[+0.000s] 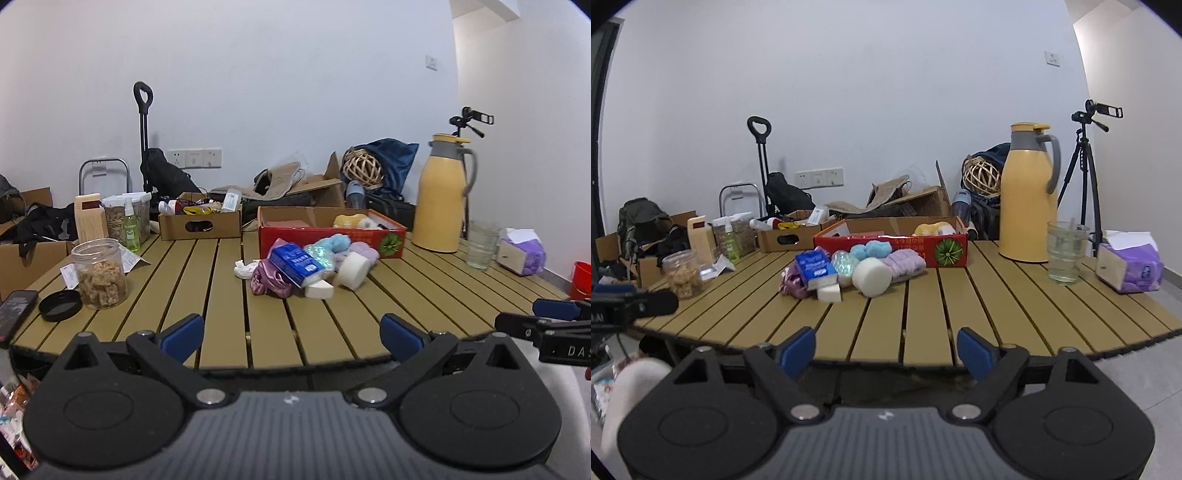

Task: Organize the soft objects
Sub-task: 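Reach the right gripper to the pink fluffy scrunchie and grasp it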

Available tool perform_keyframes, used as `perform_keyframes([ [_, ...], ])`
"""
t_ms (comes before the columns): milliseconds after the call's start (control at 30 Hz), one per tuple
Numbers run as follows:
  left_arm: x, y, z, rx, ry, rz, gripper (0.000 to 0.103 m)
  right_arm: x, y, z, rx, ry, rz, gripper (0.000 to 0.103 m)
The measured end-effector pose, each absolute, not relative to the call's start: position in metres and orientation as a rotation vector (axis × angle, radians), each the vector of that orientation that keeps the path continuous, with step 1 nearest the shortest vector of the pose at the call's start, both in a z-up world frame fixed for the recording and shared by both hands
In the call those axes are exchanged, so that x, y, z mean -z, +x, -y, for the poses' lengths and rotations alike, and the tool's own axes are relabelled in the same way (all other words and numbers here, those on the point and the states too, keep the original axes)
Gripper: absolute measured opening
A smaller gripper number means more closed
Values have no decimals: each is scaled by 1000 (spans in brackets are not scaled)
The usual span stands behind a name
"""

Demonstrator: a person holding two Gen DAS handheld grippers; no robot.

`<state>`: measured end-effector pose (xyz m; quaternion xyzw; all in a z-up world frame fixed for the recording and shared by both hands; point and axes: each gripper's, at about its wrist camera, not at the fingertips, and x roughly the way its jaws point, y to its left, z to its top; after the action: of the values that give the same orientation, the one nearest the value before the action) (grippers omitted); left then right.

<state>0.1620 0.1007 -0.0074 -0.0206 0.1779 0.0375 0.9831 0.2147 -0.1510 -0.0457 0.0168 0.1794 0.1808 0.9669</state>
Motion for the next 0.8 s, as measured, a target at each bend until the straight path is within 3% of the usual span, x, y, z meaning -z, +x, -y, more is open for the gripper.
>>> perform_keyframes([
  [467, 0, 341, -97, 38, -103, -414, 103, 43, 413, 120, -381, 78, -389, 74],
  [567, -7, 393, -86, 127, -84, -435, 89, 44, 485, 116, -439, 10, -462, 74],
  [633, -6, 429, -82, 132, -92, -477, 74, 48, 530, 116, -493, 19, -514, 72],
  [767, 3, 474, -80, 141, -175, -545, 68, 70, 610, 108, -541, 86, -652, 66],
  [800, 4, 475, -78, 149, -176, -545, 68, 77, 621, 105, -560, 92, -680, 57],
])
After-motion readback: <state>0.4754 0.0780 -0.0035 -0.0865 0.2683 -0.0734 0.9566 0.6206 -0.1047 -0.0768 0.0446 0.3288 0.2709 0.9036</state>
